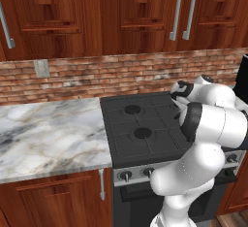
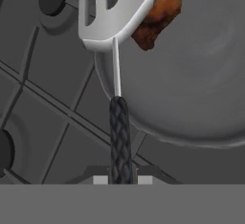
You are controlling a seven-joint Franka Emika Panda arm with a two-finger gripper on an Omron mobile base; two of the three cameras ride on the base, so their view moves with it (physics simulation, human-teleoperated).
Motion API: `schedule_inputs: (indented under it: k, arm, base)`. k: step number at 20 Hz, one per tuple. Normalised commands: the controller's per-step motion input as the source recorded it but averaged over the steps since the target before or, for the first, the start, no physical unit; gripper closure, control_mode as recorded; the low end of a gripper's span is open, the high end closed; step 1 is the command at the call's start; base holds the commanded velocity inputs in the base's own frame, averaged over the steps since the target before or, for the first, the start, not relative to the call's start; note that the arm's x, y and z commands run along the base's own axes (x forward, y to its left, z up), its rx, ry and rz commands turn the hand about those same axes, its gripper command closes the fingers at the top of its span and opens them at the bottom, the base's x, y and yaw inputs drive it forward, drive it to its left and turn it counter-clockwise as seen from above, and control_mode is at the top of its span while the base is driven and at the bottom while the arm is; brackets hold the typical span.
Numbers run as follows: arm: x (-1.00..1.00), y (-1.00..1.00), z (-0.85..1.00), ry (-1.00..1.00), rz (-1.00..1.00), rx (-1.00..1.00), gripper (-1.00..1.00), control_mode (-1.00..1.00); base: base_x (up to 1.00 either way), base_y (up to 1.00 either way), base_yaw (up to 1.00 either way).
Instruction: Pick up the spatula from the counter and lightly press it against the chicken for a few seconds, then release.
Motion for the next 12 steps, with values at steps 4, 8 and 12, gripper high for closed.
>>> schedule_inputs:
  k: [4, 8, 12]
  arm:
    - [0.00, 0.00, -0.04, 0.00, -0.01, 0.01, 1.00, -1.00]
    - [-0.01, 0.00, -0.03, 0.00, -0.03, 0.01, 1.00, -1.00]
    - [-0.04, 0.00, -0.04, 0.00, -0.03, 0.01, 1.00, -1.00]
  base:
    - [0.00, 0.00, 0.00]
    - [0.00, 0.00, 0.00]
    - [0.00, 0.00, 0.00]
